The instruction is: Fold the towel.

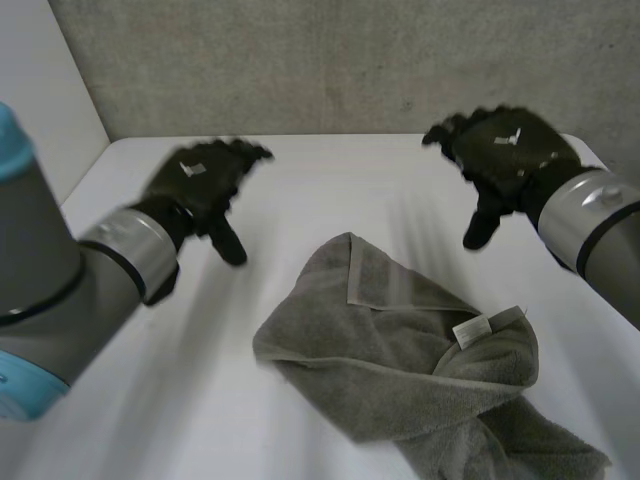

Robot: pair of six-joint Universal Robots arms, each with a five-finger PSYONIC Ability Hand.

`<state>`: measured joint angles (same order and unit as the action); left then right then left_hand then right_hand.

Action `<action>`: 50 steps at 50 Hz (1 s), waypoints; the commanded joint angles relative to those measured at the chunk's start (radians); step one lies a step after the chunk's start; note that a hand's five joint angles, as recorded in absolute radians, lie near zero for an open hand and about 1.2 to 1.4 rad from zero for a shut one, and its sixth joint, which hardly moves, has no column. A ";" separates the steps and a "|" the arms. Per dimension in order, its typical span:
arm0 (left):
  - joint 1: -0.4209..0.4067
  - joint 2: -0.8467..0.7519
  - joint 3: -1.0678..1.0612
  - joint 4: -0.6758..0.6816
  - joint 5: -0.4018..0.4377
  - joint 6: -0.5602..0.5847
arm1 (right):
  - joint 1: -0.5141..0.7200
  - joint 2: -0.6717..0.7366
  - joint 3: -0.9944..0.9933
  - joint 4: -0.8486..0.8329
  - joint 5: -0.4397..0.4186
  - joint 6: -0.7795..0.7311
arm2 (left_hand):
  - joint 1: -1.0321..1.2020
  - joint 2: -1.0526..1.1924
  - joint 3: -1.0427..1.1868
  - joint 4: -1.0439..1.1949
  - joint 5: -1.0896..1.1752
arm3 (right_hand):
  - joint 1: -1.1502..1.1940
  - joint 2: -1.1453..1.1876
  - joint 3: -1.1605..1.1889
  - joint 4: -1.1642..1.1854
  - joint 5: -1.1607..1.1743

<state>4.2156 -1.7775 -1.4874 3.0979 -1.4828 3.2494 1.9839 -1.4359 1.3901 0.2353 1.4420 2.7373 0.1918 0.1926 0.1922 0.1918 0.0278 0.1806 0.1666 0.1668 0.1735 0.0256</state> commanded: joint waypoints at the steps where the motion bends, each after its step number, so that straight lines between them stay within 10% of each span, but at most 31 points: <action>1: -0.029 -0.098 -0.045 -0.087 0.028 0.078 | 0.006 0.008 0.032 0.213 -0.015 -0.011 | 0.092 0.091 0.091 0.092 0.081 | -0.006 0.008 0.008 0.001 -0.026; 18: -0.054 -0.226 -0.280 0.288 0.059 0.081 | 0.016 0.083 0.345 0.151 -0.081 0.055 | 0.295 0.294 0.294 0.295 0.284 | 0.010 0.024 0.024 0.017 -0.009; 36: -0.080 -0.341 -0.225 0.318 0.087 0.085 | 0.019 0.088 0.348 -0.023 -0.011 0.056 | 0.518 0.517 0.517 0.518 0.507 | 1.178 1.191 1.191 1.185 1.158; 45: -0.080 -0.358 -0.200 0.318 0.085 0.087 | 0.007 0.078 0.334 -0.062 -0.003 0.038 | 0.465 0.464 0.465 0.465 0.454 | 1.216 1.230 1.229 1.223 1.196; 50: -0.080 -0.382 -0.159 0.318 0.076 0.088 | 0.007 0.086 0.322 -0.063 -0.014 -0.014 | 1.204 1.204 1.204 1.204 1.194 | 1.216 1.230 1.229 1.223 1.196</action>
<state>4.1353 -2.1388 -1.6833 3.4155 -1.3980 3.3364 1.9930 -1.3565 1.7238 0.1738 1.4388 2.7724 0.7902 0.7911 0.7759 0.7771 0.6004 1.3726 1.2057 1.2096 1.2103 1.0198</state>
